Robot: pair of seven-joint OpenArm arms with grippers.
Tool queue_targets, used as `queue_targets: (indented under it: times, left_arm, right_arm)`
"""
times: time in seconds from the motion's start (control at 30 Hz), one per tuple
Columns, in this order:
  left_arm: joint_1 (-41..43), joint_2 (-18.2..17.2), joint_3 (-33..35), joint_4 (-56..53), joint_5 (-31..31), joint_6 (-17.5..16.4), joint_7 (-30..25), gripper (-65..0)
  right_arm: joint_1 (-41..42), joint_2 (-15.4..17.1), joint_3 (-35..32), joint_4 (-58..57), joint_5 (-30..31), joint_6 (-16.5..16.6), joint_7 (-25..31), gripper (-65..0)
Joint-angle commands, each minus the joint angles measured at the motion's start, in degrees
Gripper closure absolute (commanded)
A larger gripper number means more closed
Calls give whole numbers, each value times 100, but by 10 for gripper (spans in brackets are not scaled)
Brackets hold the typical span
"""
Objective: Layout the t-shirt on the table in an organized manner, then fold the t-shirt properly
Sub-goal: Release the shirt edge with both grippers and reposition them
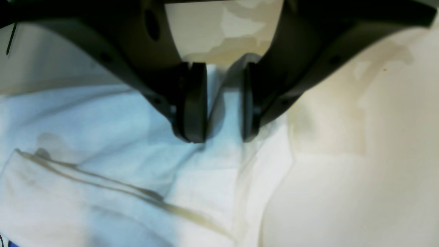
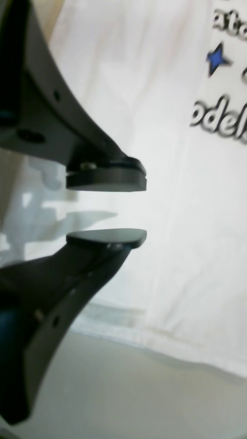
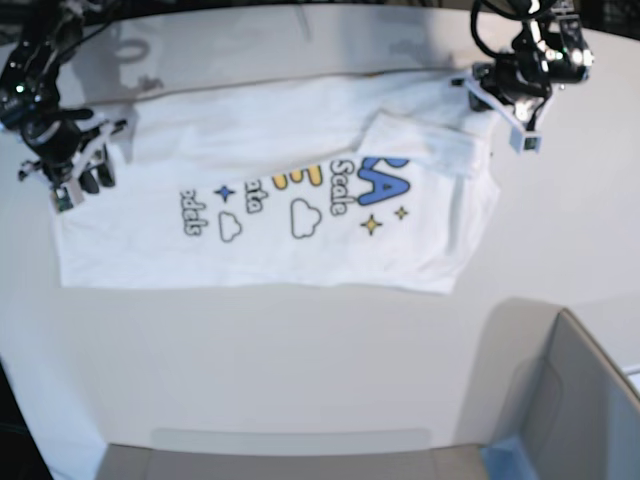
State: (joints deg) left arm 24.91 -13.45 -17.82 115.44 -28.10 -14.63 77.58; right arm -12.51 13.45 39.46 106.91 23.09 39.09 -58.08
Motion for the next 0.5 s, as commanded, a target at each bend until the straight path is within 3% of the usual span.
queue_targets:
  times: [0.0, 0.07, 0.27, 0.47]
  left_arm:
    - [-7, -57, -121, 109, -8, 0, 26, -183]
    - [-42, -39, -244, 109, -17, 0, 150, -183]
    - [-297, -31, -525, 100, -17, 0, 242, -183]
    - [-455, -31, -789, 100, -17, 0, 242, -183]
  right_arm:
    - [104, 83, -30, 117, 42, 91, 116, -93]
    - [104, 74, -162, 109, -151, 91, 116, -1]
    - [130, -84, -830, -58, -1276, 91, 116, 0]
    - [588, -365, -865, -797, -2226, 91, 116, 0]
